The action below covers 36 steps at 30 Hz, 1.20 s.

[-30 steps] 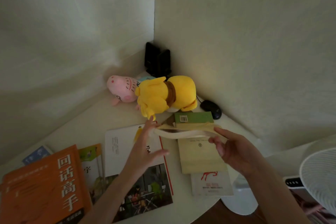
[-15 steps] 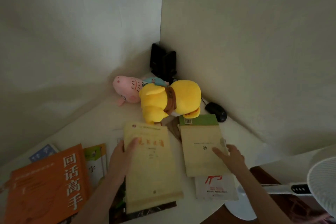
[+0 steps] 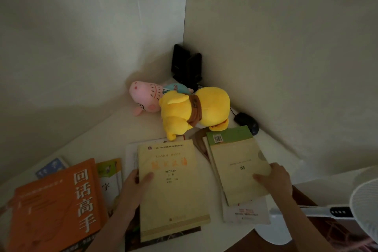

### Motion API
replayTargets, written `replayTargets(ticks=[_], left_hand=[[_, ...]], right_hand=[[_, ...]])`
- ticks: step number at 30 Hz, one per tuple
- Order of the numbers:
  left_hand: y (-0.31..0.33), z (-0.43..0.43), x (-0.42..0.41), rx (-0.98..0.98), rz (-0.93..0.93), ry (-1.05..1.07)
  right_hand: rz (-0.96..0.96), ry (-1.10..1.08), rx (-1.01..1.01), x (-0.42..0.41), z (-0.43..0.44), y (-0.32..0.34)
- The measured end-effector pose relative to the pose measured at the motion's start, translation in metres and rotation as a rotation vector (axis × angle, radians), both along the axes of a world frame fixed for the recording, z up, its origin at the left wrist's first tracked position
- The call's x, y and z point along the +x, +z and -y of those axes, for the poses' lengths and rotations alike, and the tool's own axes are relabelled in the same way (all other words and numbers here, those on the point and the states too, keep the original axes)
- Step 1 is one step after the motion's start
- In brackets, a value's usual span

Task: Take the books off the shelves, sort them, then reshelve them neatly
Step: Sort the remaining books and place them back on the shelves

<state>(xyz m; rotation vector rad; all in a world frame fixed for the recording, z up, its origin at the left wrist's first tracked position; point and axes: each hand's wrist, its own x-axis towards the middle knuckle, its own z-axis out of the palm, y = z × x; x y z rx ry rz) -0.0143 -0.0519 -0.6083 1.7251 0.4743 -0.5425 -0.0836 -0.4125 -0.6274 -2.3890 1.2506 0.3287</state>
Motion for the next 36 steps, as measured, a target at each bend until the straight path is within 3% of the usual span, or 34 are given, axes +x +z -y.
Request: replayTargets(ticks=[6,13,17,21,23,27,31,34,36], left_hand=[[0.002,0.004,0.002,-0.013,0.004,0.015],[-0.002,-0.007,0.012,-0.115,-0.147,0.016],[-0.001,-0.014,0.015,-0.224,-0.19,0.046],[0.004,-0.025,0.024,-0.366,-0.325,0.034],[0.003,-0.034,0.024,-0.424,-0.361,-0.018],[0.003,-0.035,0.017,-0.283,-0.244,-0.261],[0.007,-0.016,0.004,0.066,-0.058,-0.271],[0.007,-0.013,0.003,0.054,-0.001,-0.189],[0.01,-0.014,0.008,0.001,-0.026,-0.119]], right_hand=[[0.208,0.03,0.165,0.012,-0.022,0.076],[0.396,0.188,0.068,-0.022,-0.097,0.141],[0.727,0.588,-0.004,-0.049,-0.116,0.113],[0.635,0.805,-0.125,-0.03,-0.118,0.035],[0.544,0.687,-0.076,-0.015,-0.117,0.012],[0.427,0.006,0.525,-0.01,-0.126,0.002],[0.172,0.173,0.66,-0.016,-0.171,-0.013],[0.204,0.255,0.426,-0.007,-0.177,-0.021],[0.266,0.177,0.425,-0.002,-0.177,-0.02]])
